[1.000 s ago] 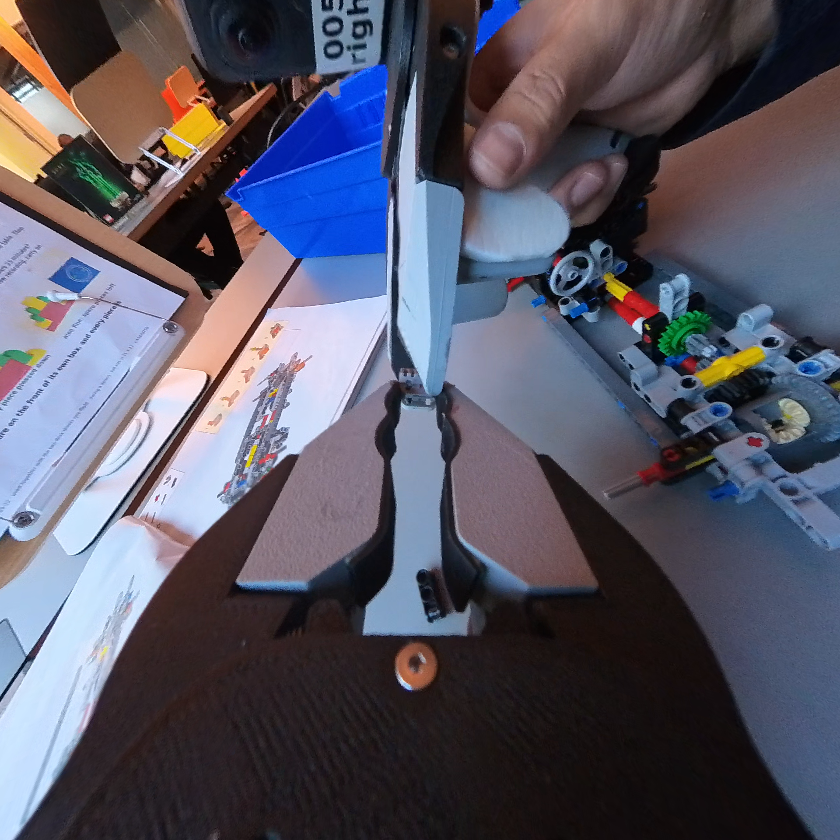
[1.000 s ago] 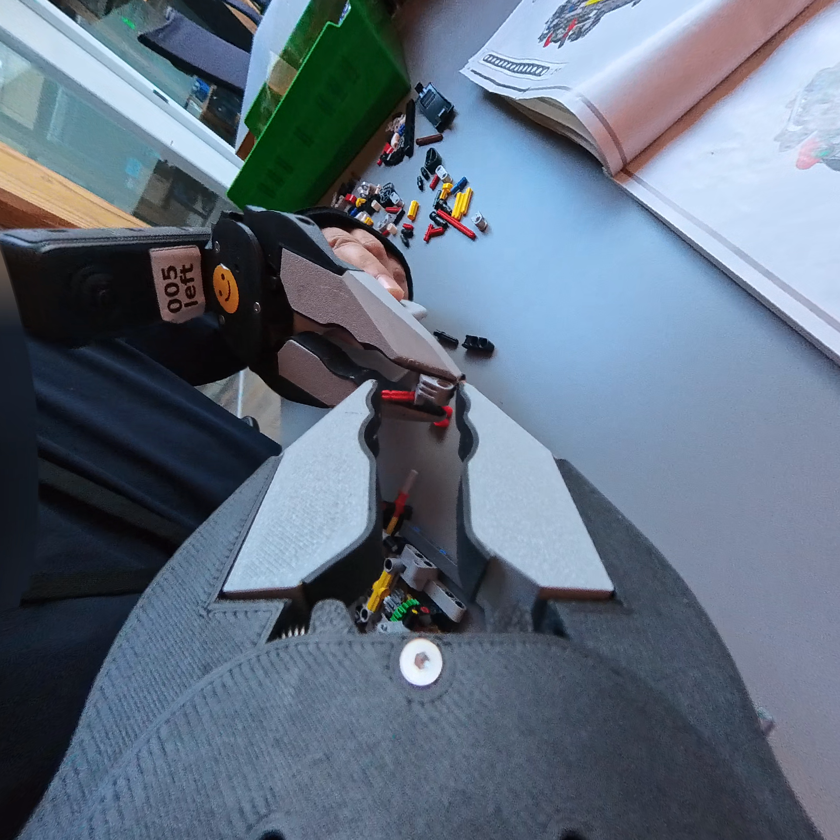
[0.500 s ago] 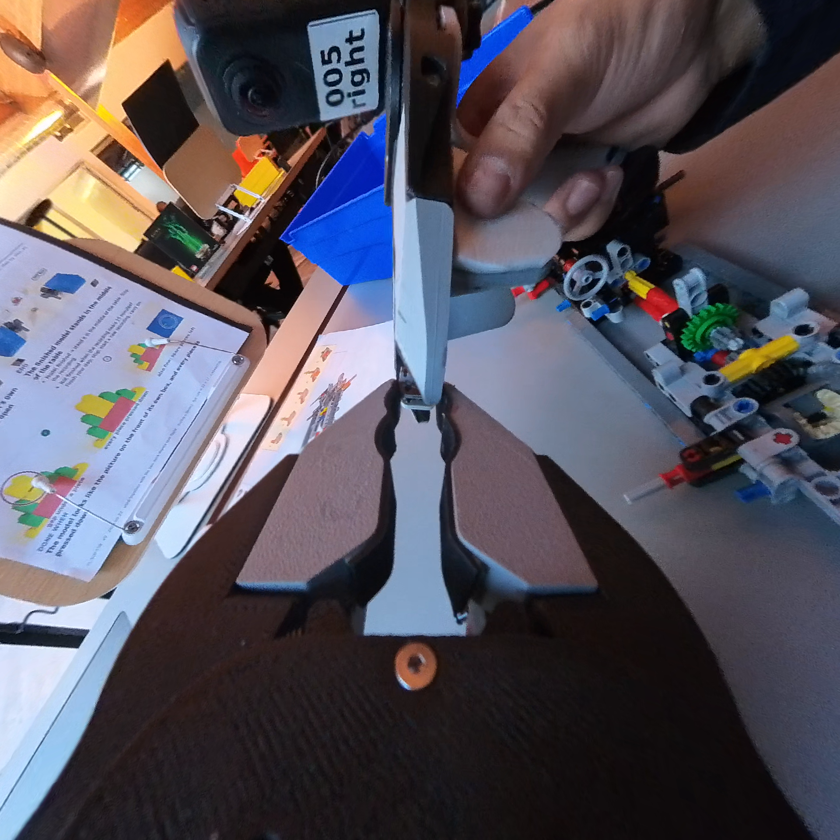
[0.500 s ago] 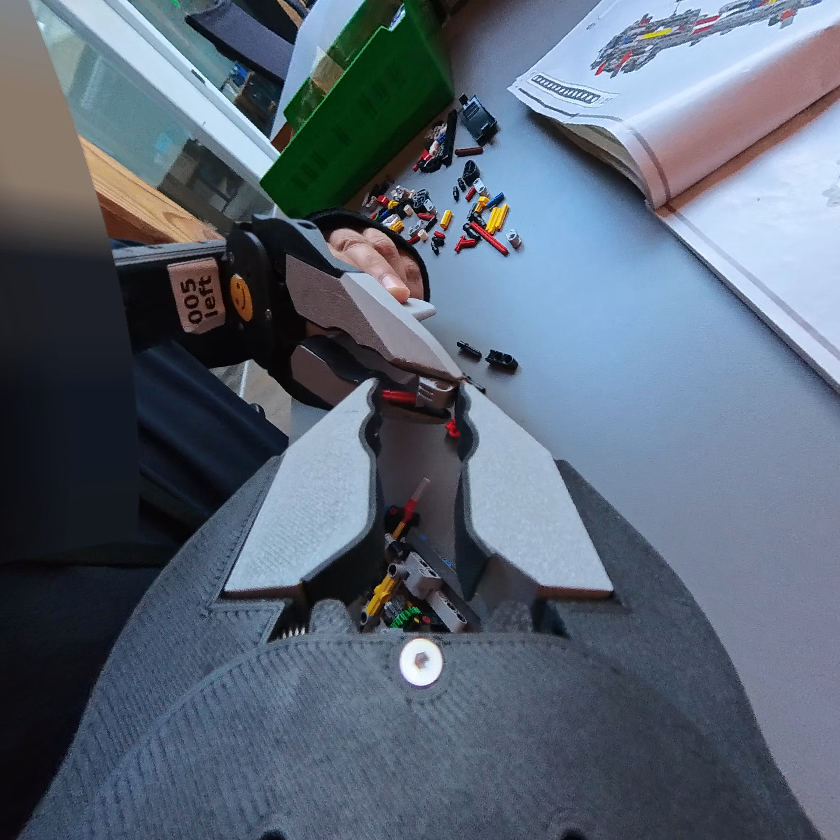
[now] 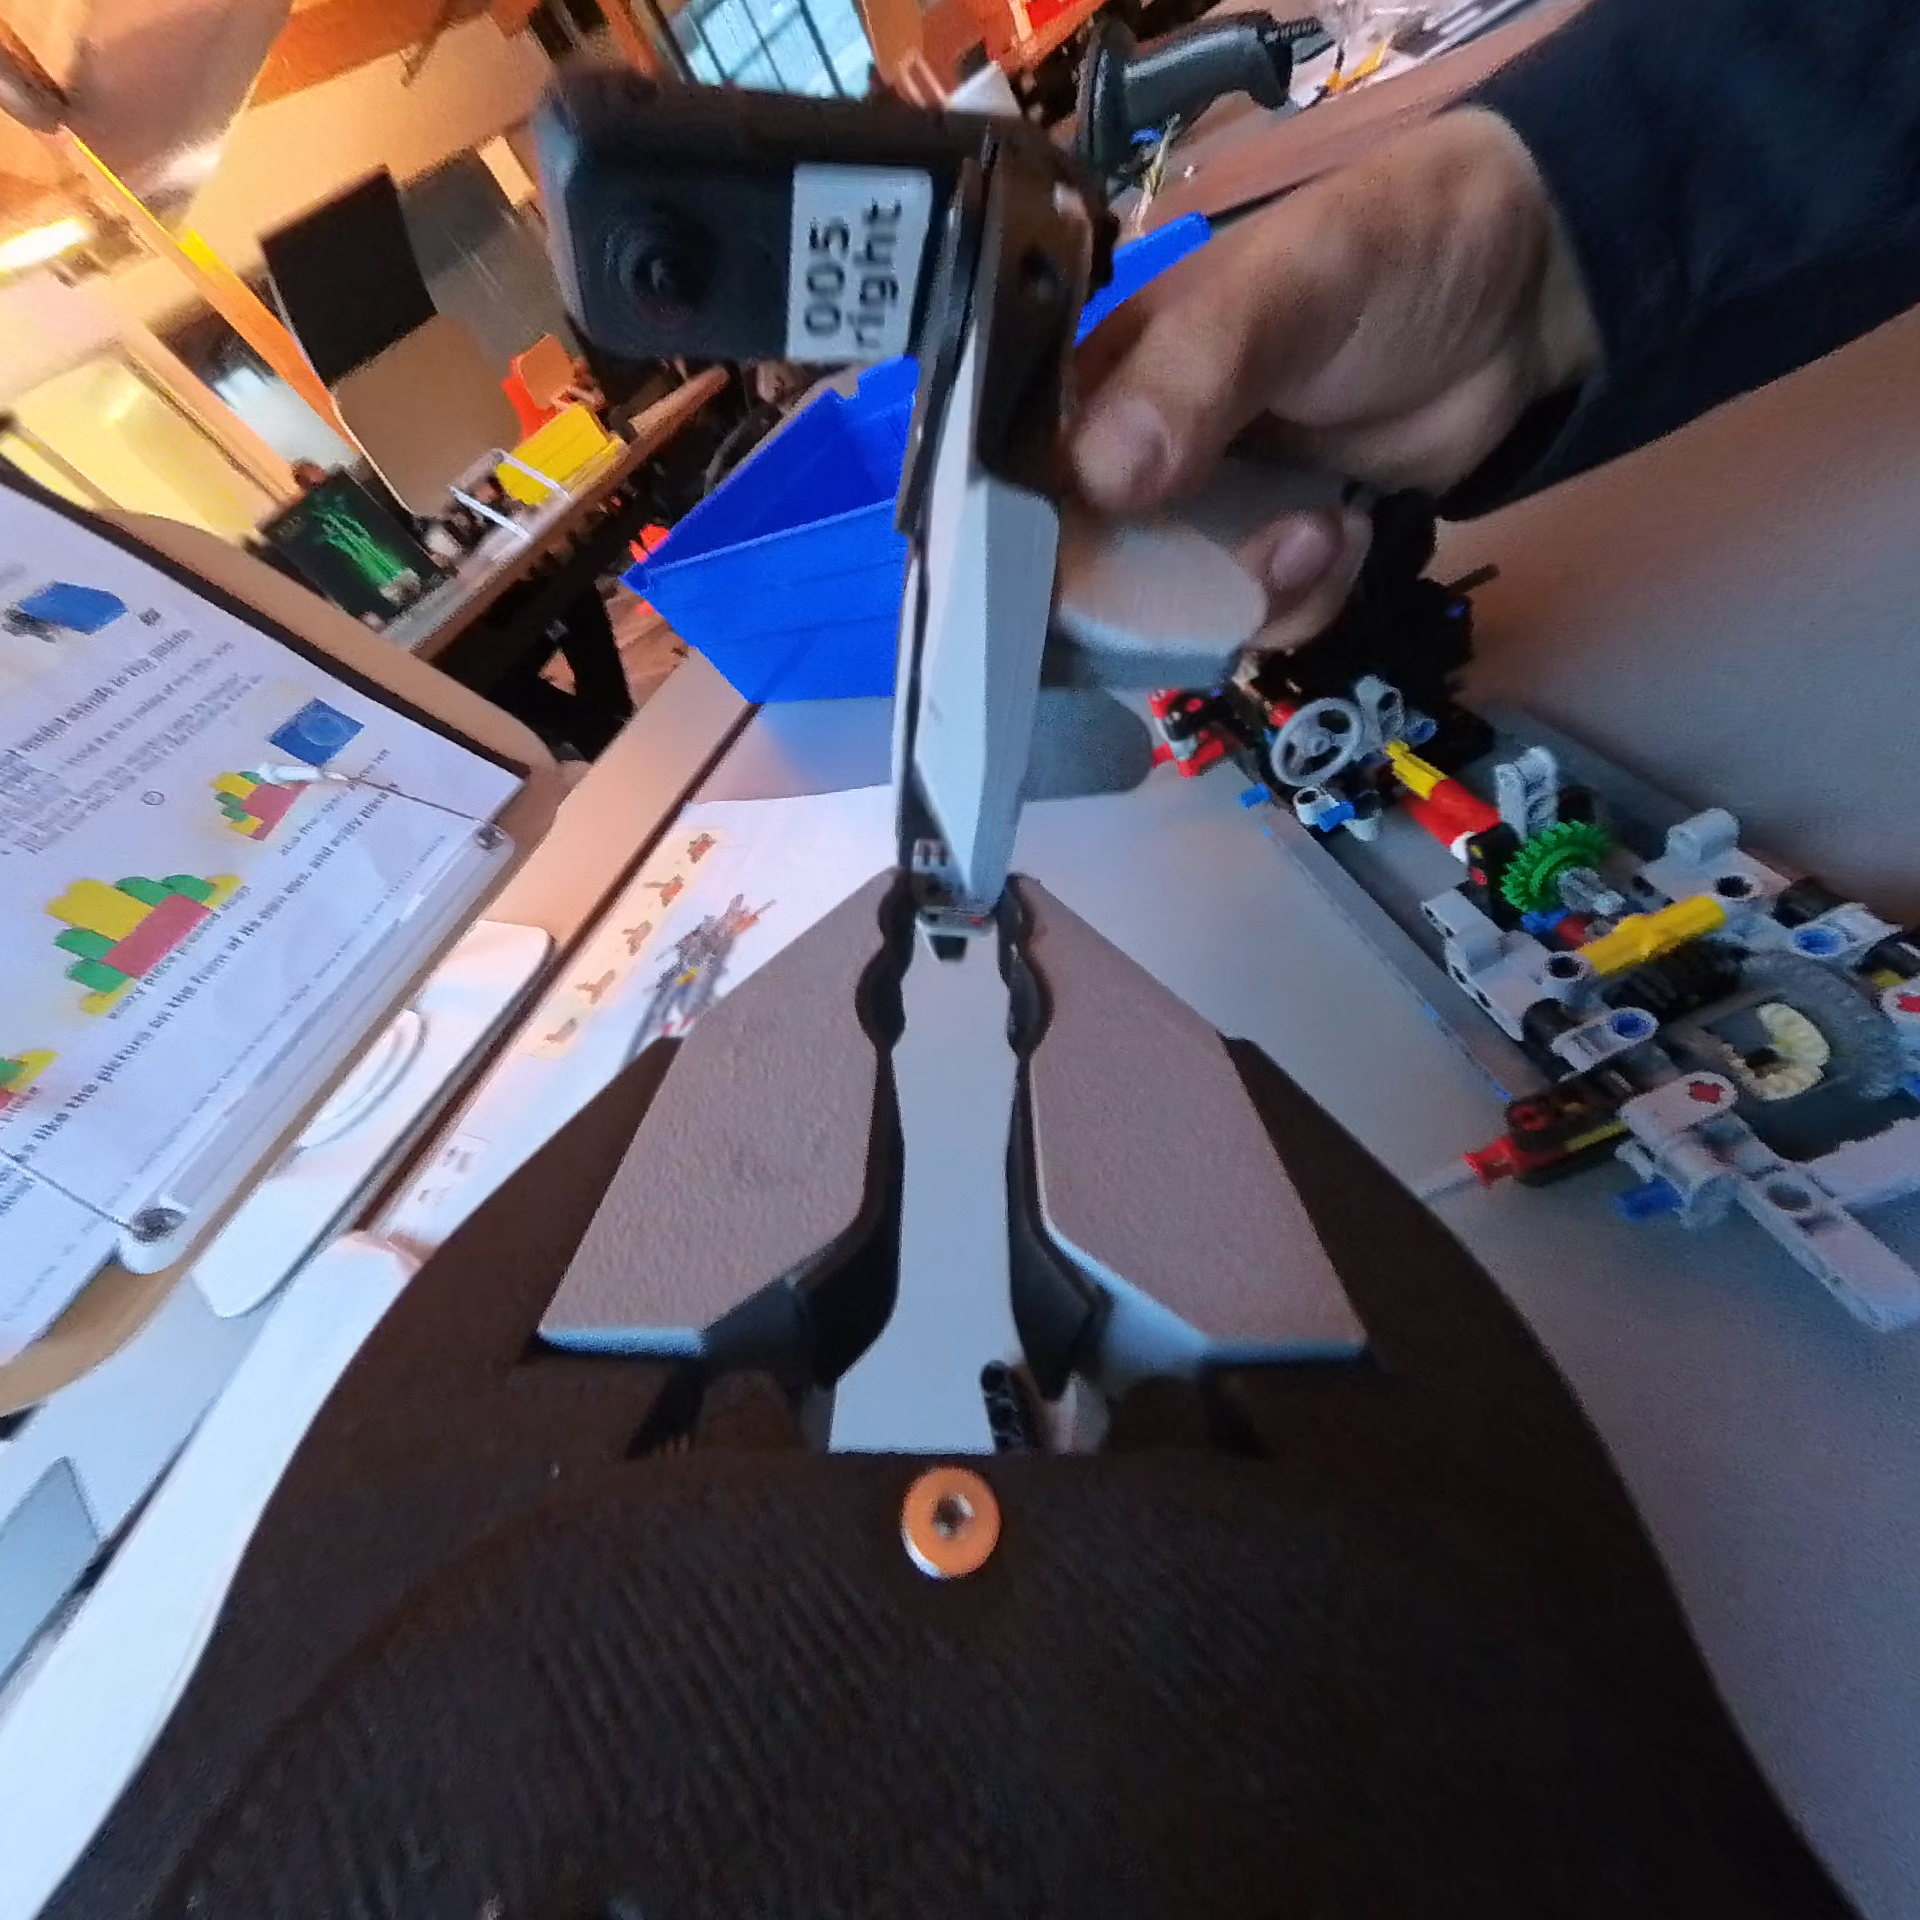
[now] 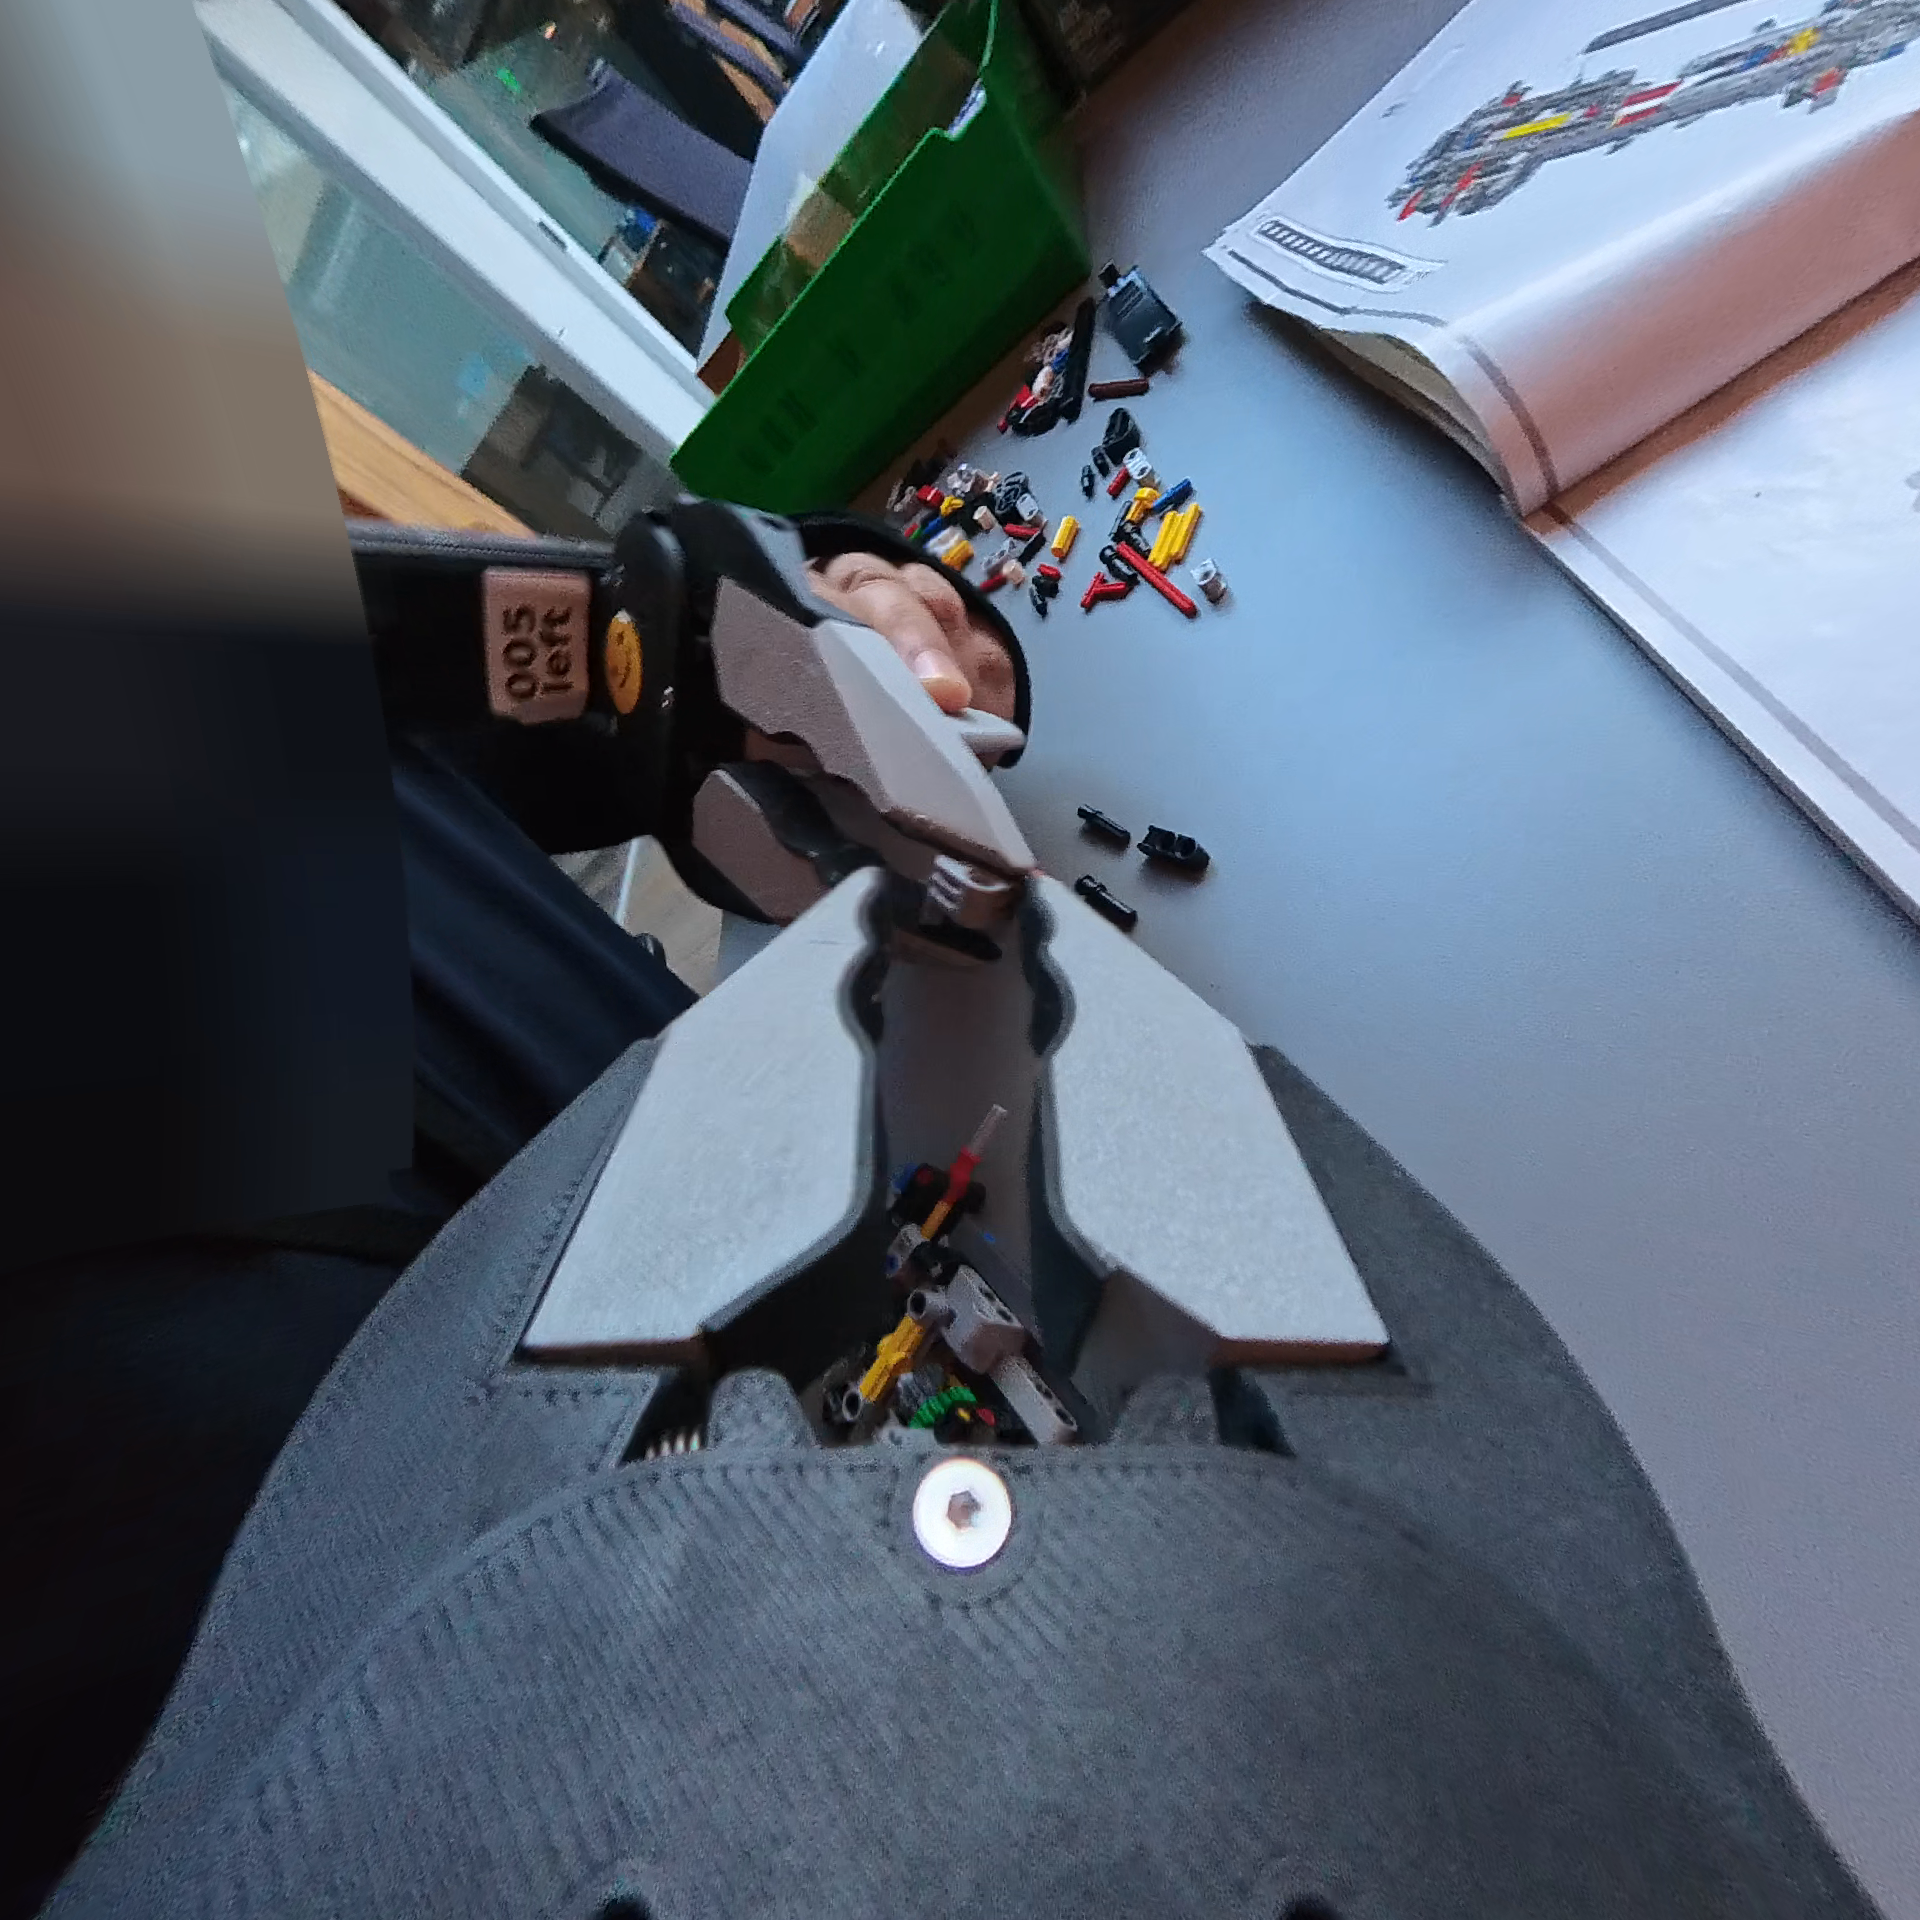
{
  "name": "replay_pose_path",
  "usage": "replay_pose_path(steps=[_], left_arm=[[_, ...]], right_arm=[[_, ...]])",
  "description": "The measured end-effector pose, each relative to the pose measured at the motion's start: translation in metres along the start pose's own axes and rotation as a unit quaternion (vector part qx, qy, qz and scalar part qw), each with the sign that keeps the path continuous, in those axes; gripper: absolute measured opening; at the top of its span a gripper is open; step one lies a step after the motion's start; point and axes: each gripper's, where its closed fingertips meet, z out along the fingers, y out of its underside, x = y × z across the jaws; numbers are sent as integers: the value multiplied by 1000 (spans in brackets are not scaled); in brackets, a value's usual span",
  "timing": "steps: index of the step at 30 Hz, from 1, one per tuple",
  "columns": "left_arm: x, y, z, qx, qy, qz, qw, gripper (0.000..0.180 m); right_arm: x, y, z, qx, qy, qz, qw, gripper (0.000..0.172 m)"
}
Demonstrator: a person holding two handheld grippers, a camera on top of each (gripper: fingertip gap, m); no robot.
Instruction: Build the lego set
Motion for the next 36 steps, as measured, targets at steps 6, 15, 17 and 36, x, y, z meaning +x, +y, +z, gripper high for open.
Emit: replay_pose_path(steps=[6, 15, 17, 36], left_arm=[[-9, 13, 2, -11, 29, -91, 995, 14], [-3, 17, 5, -22, 44, -96, 994, 14], [-3, 20, 6, -26, 46, -100, 994, 14], [-5, 32, 11, -42, 58, -130, 989, 13]], right_arm=[[2, -9, -21, 12, 43, -46, 998, 28], [13, 8, -9, -23, 84, -87, 992, 28], [15, 10, -7, -33, 101, -107, 989, 28], [24, 6, -10, -13, 105, -128, 986, 24]])
